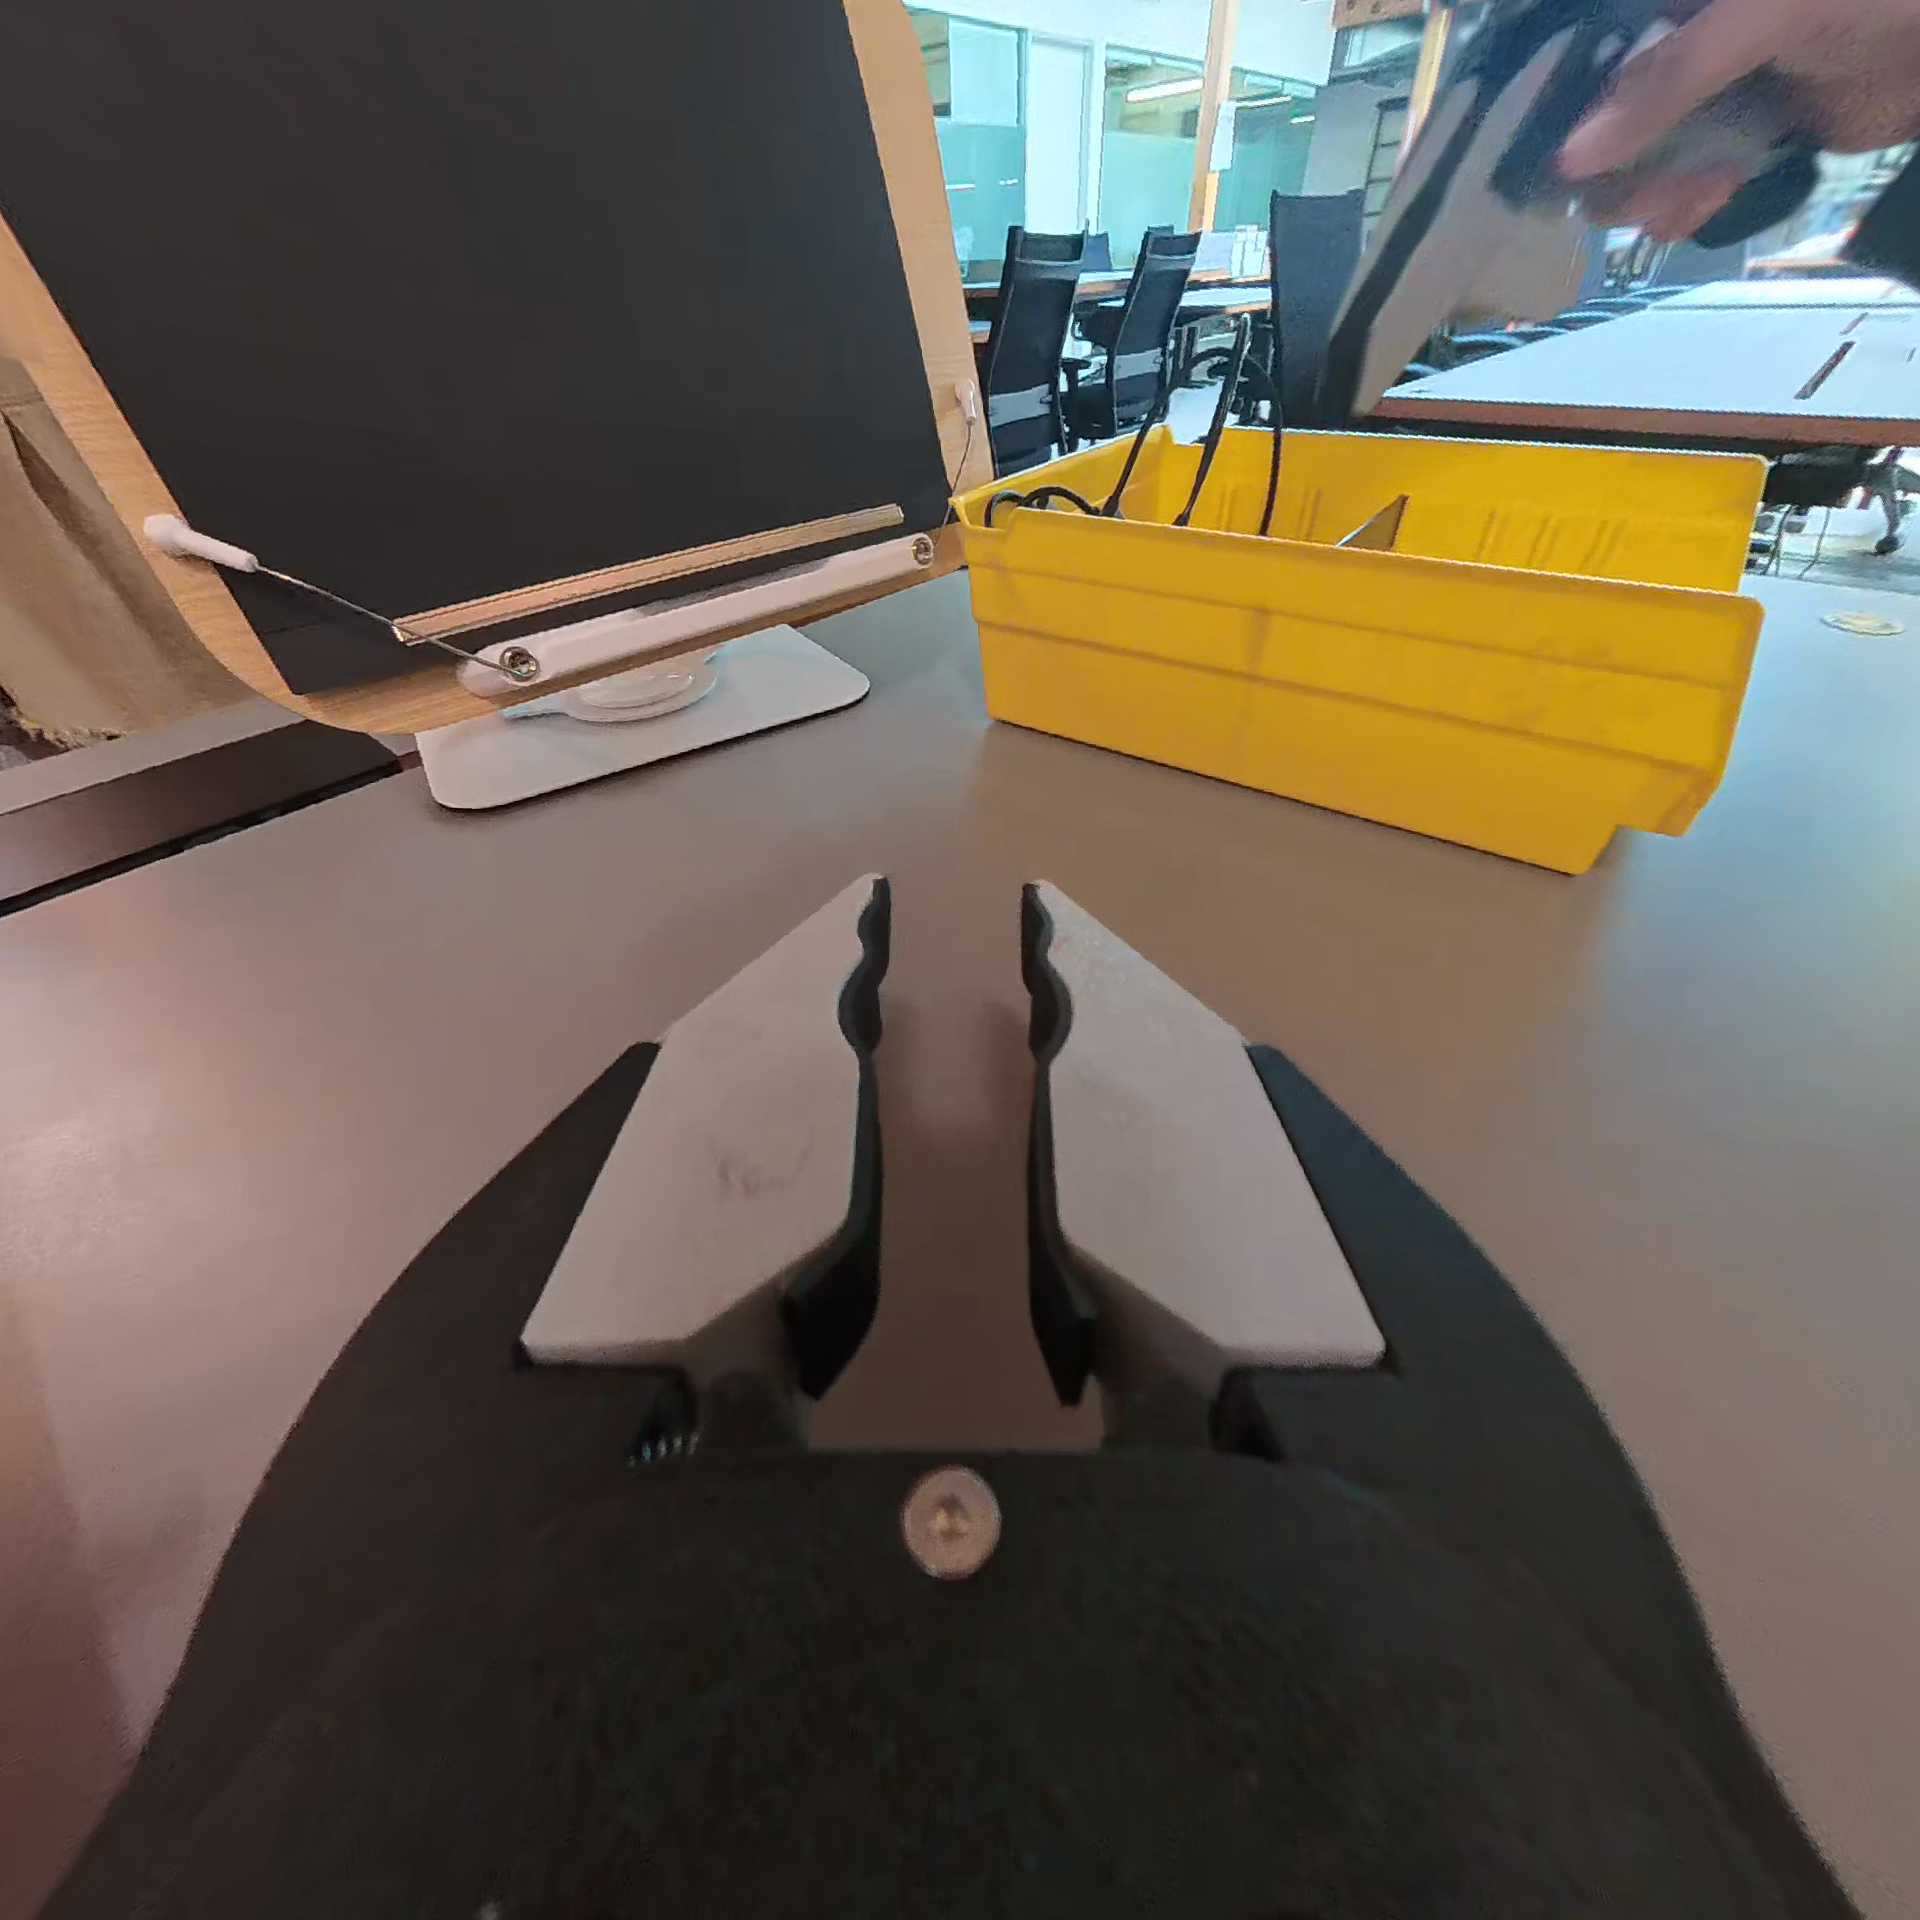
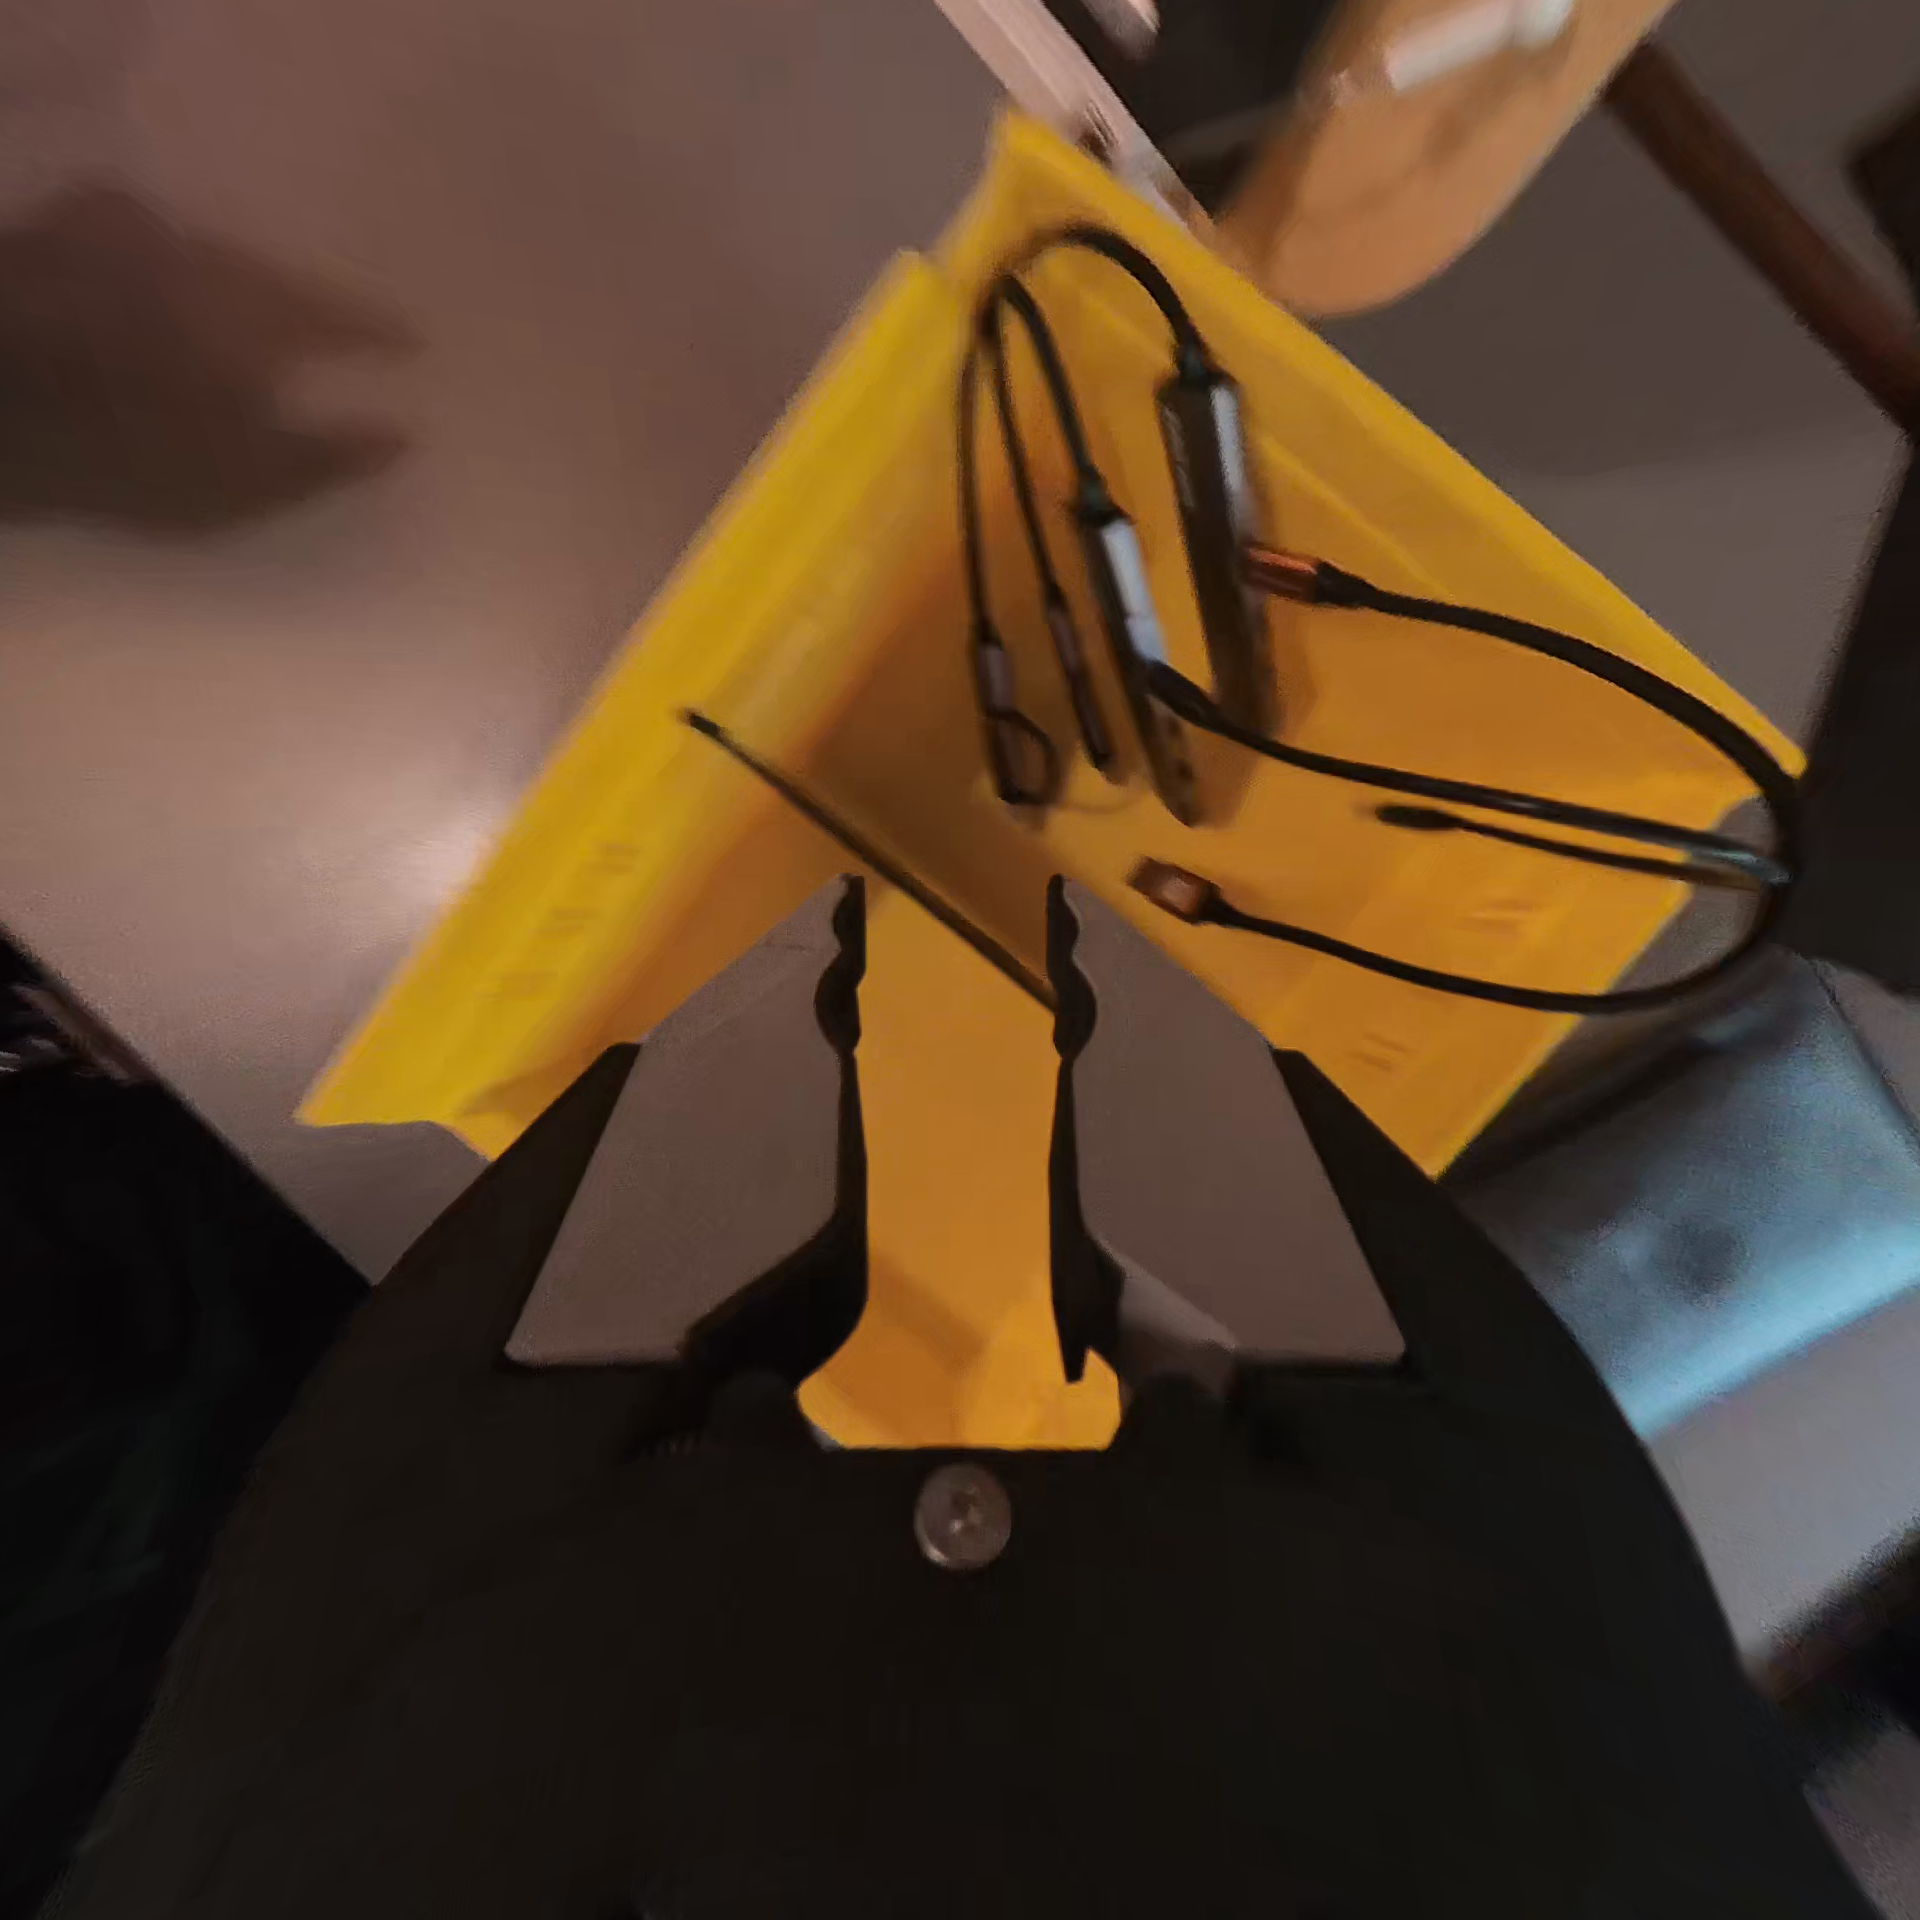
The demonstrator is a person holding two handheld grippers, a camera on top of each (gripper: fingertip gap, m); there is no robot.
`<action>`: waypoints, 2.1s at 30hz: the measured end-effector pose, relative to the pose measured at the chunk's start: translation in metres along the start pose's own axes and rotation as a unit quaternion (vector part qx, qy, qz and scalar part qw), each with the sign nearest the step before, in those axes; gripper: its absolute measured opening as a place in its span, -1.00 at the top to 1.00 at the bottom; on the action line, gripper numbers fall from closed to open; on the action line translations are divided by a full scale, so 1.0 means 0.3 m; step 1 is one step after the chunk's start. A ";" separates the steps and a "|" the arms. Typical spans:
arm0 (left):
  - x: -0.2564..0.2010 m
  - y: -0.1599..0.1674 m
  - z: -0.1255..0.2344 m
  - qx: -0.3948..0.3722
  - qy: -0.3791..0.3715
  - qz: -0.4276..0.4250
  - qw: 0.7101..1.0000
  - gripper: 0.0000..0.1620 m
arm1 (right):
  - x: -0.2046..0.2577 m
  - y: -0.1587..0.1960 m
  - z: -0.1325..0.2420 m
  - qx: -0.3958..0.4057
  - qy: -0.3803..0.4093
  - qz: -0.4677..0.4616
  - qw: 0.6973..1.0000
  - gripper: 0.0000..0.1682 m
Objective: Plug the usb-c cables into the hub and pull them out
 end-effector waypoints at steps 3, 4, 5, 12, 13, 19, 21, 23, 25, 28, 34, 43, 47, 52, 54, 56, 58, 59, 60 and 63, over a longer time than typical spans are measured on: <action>-0.003 0.000 0.000 -0.001 -0.005 -0.008 1.000 0.70 | 0.173 0.014 0.081 -0.152 -0.059 0.024 0.986 0.58; -0.006 0.002 -0.003 0.001 -0.007 -0.013 1.000 0.70 | 0.225 0.028 0.101 -0.201 -0.064 0.037 0.977 0.49; -0.009 0.004 -0.006 0.005 -0.010 -0.021 1.000 0.69 | 0.268 0.046 0.115 -0.250 -0.055 0.050 0.965 0.41; -0.131 0.012 0.088 0.032 -0.024 -0.067 0.997 0.64 | 0.407 0.237 0.052 -0.354 0.033 0.026 0.934 -0.32; -0.157 0.014 0.124 0.053 -0.021 -0.072 0.996 0.57 | 0.415 0.261 0.036 -0.345 0.043 0.020 0.937 -0.35; -0.194 -0.113 0.470 0.070 -0.095 -0.097 0.988 0.49 | 0.443 0.341 -0.010 -0.326 0.097 0.024 0.940 -0.33; -0.153 -0.111 0.586 0.109 -0.149 -0.105 0.977 0.42 | 0.452 0.346 -0.030 -0.308 0.093 0.026 0.946 -0.35; -0.113 -0.066 0.678 0.164 -0.194 -0.099 0.962 0.18 | 0.459 0.341 -0.043 -0.293 0.100 0.031 0.950 -0.39; -0.073 -0.026 0.737 0.179 -0.243 -0.101 0.948 0.16 | 0.479 0.324 -0.053 -0.296 0.104 0.036 0.949 -0.39; -0.003 0.026 0.757 0.173 -0.291 -0.084 0.937 0.22 | 0.505 0.299 -0.086 -0.284 0.116 0.032 0.951 -0.40; 0.127 0.145 0.683 0.196 -0.333 -0.085 0.918 0.42 | 0.530 0.251 -0.178 -0.281 0.145 -0.008 0.949 -0.42; 0.192 0.095 0.775 0.145 -0.350 -0.087 0.921 0.94 | 0.466 0.215 -0.274 -0.193 0.235 -0.017 0.953 0.71; 0.208 0.030 0.814 0.139 -0.360 -0.101 0.917 0.95 | 0.531 0.197 -0.278 -0.185 0.241 -0.047 0.952 0.83; 0.201 -0.091 0.842 0.091 -0.360 -0.117 0.921 0.95 | 0.760 0.065 -0.337 -0.190 0.181 -0.029 0.965 0.74; 0.192 -0.130 0.846 0.074 -0.361 -0.124 0.921 0.95 | 0.878 -0.022 -0.393 -0.196 0.148 -0.007 0.970 0.64; 0.180 -0.161 0.852 0.060 -0.362 -0.131 0.921 0.95 | 1.008 -0.123 -0.460 -0.208 0.107 0.006 0.972 0.53; 0.171 -0.181 0.864 0.049 -0.363 -0.135 0.921 0.95 | 1.158 -0.236 -0.541 -0.233 0.041 0.020 0.971 0.36; 0.169 -0.187 0.871 0.045 -0.364 -0.134 0.921 0.95 | 1.232 -0.293 -0.579 -0.246 0.009 0.024 0.969 0.32; 0.168 -0.191 0.881 0.042 -0.366 -0.132 0.920 0.95 | 1.299 -0.351 -0.606 -0.263 -0.013 0.026 0.964 0.31; 0.173 -0.197 0.913 0.051 -0.378 -0.128 0.916 0.95 | 1.455 -0.470 -0.624 -0.296 -0.030 0.045 0.954 0.21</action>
Point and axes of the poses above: each gripper's, where its closed fingertips meet, z back along the fingers, y out of its underside, x = y × z across the jaws, the point moved 6 cm from there along z, back along the fingers, and after that the axes turned 2 degrees about z, right-handed, at the moved point
